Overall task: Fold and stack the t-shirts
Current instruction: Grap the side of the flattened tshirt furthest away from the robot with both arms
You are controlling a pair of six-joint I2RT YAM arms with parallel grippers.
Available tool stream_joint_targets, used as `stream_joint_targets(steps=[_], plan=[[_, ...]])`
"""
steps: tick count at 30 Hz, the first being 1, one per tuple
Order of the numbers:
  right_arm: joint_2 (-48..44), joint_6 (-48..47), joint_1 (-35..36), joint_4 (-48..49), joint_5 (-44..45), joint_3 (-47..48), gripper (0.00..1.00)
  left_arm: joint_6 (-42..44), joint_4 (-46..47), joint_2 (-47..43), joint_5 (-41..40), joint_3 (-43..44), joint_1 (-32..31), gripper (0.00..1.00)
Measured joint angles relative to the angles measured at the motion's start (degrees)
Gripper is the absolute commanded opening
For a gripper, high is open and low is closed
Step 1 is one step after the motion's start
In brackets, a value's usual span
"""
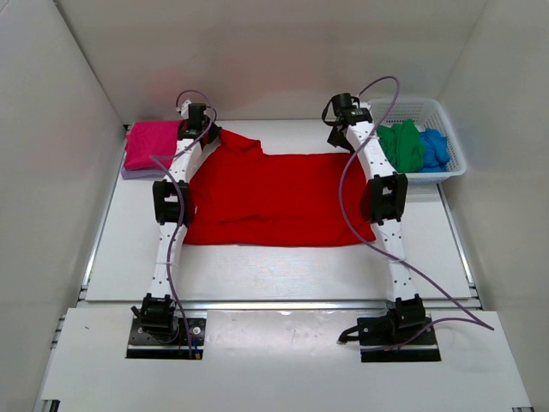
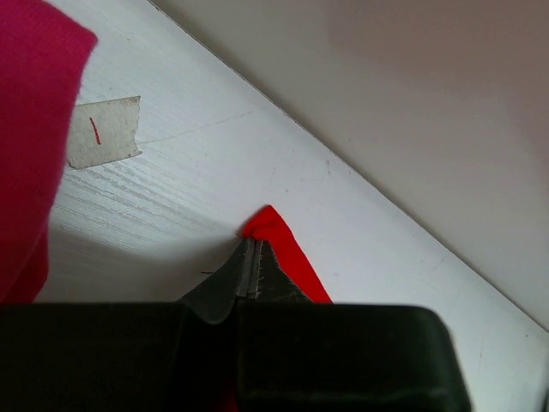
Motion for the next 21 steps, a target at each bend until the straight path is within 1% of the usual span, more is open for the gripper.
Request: stream_joint_targets(steps=[8, 21], plan=[[0.6, 2.4, 0.2, -3.7, 4.5, 0.0, 0.52, 0.2, -1.0, -0.2, 1.1, 0.0, 0.2, 0.0], [3.1, 4.4, -2.2, -4.3, 5.4, 0.0, 0.52, 0.7, -1.7, -0.3, 2.4, 0.1, 0.6, 0.0]])
